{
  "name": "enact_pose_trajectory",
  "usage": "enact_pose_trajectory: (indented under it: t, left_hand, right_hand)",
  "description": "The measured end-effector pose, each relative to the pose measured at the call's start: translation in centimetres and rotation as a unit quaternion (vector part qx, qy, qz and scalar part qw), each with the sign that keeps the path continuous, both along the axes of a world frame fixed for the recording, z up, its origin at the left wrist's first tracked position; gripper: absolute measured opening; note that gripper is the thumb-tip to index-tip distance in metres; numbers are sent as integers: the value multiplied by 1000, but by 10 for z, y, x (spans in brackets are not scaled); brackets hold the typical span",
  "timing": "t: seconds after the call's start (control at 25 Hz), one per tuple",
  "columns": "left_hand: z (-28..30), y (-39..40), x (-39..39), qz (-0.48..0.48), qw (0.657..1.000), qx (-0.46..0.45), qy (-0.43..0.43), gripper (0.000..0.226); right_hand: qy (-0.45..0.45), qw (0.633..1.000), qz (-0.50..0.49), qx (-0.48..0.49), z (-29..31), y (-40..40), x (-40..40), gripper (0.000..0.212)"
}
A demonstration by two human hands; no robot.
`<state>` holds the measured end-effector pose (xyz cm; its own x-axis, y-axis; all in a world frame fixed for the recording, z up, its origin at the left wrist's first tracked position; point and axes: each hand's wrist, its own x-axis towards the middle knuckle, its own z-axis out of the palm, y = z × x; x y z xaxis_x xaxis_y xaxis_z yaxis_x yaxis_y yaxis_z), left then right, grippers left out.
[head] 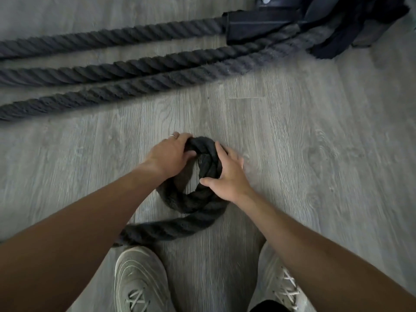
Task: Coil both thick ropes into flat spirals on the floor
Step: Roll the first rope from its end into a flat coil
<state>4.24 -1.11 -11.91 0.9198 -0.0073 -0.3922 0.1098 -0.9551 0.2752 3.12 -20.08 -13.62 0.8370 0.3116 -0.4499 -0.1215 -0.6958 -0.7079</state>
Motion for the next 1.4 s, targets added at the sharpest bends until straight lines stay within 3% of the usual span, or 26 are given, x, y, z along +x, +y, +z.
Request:
enact_pose_trajectory:
  t: [0.12,0.28,0.32,0.4,0.48,0.56,0.64,0.72,0.8,0.92,1.04,1.12,1.2,1.4]
  left_hand:
    - [4,5,-6,83,995,52,-14,45]
    - [1,12,-43,192,981,6,19,46]
    - [0,12,-52,219,976,-7,23,46]
    - [-2,12,-59,270,961,-41,33,46]
    - [-3,10,-54,288,955,-56,49,50]
    - [-3,8,-43,236,970,2,56,64]
    - [2,10,-27,154,987,22,39,92]
    - [4,14,-7,5,999,7,33,118]
    - [1,15,7,-152,987,19,45,118]
    - [-9,11,14,-209,976,41,31,104]
    - [-14,8,3,-184,980,81,7,101]
    - [-13,10,-5,-150,983,107,5,100]
    - [-11,12,-12,-100,988,115,13,99]
    - [-10,4,-45,114,983,131,57,100]
  right_hand:
    - [5,994,109,-4,7,3,36,109]
    - [-75,969,235,-13,14,4,57,96]
    - [-107,971,210,-27,11,3,48,93]
    - [-138,984,68,-94,0,-1,13,93]
    - [-96,984,-84,-128,-8,0,-27,97]
    - [-95,983,-106,-112,-15,-1,-38,94]
    - [-123,985,-53,-113,-17,-5,-25,90]
    - [-145,980,-5,-139,-19,-6,-18,89]
    - [-144,979,3,-147,-19,-5,-16,90]
    - [-138,985,-28,-103,-12,-9,-23,100]
    - [-113,986,-59,-104,-5,-10,-55,130]
    - [-51,986,-115,-106,-1,-3,-76,133]
    - [9,984,-161,-81,0,-1,-69,126]
    - [-58,995,-74,-43,6,-10,-3,94]
